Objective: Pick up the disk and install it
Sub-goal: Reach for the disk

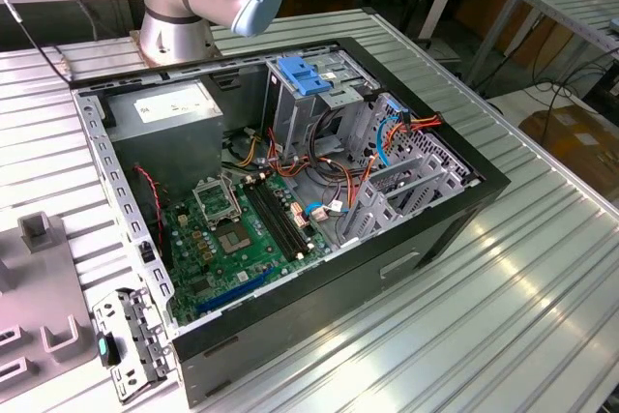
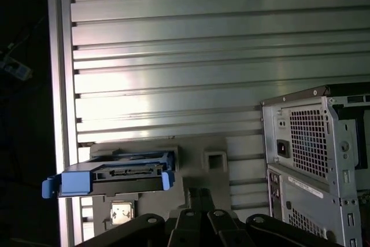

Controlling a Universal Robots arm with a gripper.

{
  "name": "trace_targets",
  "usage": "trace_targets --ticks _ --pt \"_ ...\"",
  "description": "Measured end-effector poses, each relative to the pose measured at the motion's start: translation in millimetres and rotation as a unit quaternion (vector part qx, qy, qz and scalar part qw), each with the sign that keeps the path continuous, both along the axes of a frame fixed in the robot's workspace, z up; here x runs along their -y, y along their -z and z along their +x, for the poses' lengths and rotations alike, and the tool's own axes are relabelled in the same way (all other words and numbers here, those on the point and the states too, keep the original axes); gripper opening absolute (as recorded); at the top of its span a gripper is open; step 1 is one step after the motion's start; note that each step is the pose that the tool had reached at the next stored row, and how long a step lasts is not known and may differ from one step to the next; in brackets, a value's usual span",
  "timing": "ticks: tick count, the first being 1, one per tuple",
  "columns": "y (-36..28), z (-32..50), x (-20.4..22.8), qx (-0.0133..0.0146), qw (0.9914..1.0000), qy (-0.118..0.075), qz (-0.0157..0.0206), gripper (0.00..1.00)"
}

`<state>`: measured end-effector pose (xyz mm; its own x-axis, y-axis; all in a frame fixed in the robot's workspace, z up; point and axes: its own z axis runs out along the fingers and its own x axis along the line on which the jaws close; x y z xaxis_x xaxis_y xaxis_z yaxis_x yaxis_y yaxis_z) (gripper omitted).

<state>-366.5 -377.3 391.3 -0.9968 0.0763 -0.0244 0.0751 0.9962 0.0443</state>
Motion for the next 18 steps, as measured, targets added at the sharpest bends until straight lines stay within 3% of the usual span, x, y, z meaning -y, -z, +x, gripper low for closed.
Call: trace_targets --ticks 7,18 --pt "0.1 -16.0 0.0 0.0 1.0 0.0 0.0 0.11" --pt "0.1 -34.2 -0.2 0.0 1.0 0.0 0.0 0.11"
